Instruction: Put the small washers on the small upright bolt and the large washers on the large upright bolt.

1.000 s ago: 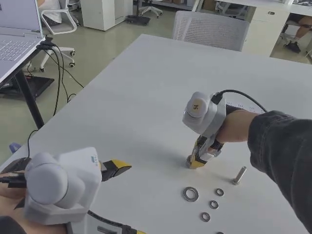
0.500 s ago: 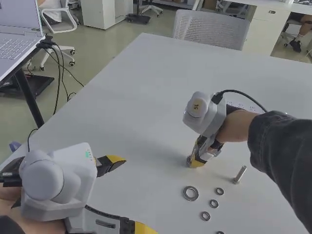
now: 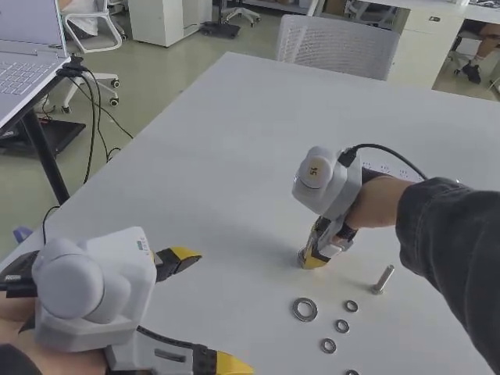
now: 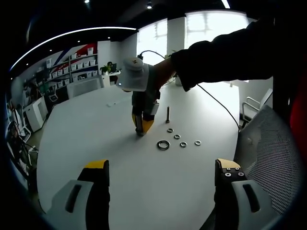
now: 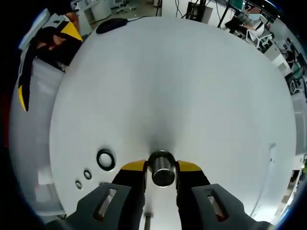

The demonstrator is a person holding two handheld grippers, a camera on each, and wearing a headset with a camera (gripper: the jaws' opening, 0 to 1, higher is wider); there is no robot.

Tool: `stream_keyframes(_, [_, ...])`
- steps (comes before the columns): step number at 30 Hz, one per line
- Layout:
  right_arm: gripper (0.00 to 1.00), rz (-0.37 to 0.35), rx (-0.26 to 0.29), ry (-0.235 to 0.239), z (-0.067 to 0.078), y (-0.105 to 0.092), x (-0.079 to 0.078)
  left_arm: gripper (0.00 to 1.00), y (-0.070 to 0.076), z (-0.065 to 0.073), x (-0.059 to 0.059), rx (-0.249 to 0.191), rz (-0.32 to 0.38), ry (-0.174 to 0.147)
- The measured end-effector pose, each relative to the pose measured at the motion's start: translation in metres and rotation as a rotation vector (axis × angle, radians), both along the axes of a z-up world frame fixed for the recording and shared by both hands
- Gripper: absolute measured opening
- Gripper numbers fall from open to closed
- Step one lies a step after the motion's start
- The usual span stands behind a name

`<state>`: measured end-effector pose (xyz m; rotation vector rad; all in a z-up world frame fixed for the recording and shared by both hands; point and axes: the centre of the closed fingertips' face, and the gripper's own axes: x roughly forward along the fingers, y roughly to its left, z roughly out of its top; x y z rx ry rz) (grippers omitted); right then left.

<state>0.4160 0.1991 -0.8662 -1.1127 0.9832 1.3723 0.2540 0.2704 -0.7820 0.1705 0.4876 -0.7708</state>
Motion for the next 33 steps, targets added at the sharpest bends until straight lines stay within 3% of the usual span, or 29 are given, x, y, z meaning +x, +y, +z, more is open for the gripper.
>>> stream_keyframes(7, [0.25,-0.001,-0.011,0.001,-0.002,-0.001,-0.001,0.9,0.003,0.0,0.0,0.011,-0.003,0.0])
stream_keyframes(16, [0.35,-0.02,0.011,0.014,0.003,-0.002,-0.001,0.9,0.0,0.0,0.0,0.007,-0.013,0.004])
stream_keyframes(33, [0.44,-0.037,0.052,-0.032,0.035,-0.01,0.001,0.9,-0.005,0.003,0.001,0.009,-0.034,0.001])
